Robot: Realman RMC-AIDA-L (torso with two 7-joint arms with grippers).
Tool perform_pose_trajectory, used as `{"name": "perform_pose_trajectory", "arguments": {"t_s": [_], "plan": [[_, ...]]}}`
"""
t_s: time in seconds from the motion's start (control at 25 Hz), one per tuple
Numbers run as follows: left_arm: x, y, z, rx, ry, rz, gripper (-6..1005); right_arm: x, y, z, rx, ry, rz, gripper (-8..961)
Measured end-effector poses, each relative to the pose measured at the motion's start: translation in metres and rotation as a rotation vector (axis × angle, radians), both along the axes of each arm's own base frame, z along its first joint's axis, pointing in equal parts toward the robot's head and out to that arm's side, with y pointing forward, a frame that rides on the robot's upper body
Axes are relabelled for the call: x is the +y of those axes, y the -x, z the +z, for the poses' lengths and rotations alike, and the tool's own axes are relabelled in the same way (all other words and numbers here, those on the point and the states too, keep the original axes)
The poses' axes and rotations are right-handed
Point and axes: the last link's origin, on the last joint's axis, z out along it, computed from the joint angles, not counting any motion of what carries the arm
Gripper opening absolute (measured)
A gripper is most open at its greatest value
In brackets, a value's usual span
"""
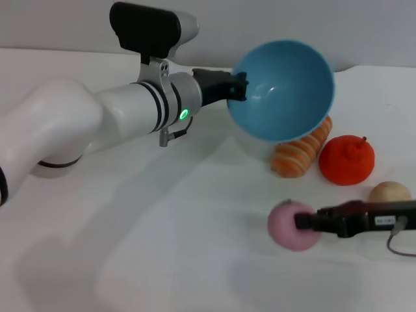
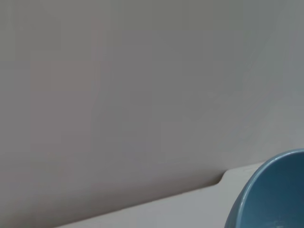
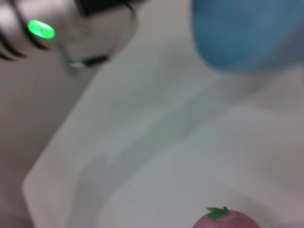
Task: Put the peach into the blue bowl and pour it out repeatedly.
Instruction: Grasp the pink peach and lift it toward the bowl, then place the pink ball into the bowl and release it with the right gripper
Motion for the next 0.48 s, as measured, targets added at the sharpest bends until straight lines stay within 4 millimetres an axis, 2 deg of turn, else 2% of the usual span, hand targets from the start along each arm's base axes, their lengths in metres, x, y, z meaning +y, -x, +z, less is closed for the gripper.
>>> {"name": "perform_pose_trajectory", "arguments": {"t_s": [0.08, 0.12, 0.16, 0.32, 0.36, 0.48], "plan": [[0.0, 0.003, 0.0, 0.014, 0.005, 0.0, -1, 0.003, 0.01, 0.011, 0.036, -0.007, 0.046, 132], [-0.001, 0.005, 0.0, 0.022, 0.012, -0.002, -1, 0.005, 0.021, 0.025, 0.078, -0.016, 0.099, 105], [-0.003, 0.007, -0.001, 0.034, 0.037, -0.014, -1, 0.005, 0.021, 0.025, 0.078, -0.016, 0.099, 98], [-0.004, 0.006, 0.001, 0.058, 0.091, -0.052, -1, 0.013, 0.039, 0.061, 0.086, -0.066, 0.18, 70], [-0.004, 0.005, 0.002, 0.067, 0.109, -0.064, 0, 0.018, 0.046, 0.077, 0.053, -0.102, 0.191, 63], [-0.003, 0.003, 0.003, 0.093, 0.136, -0.09, 0, 0.022, 0.051, 0.089, 0.028, -0.136, 0.195, 58]]}}
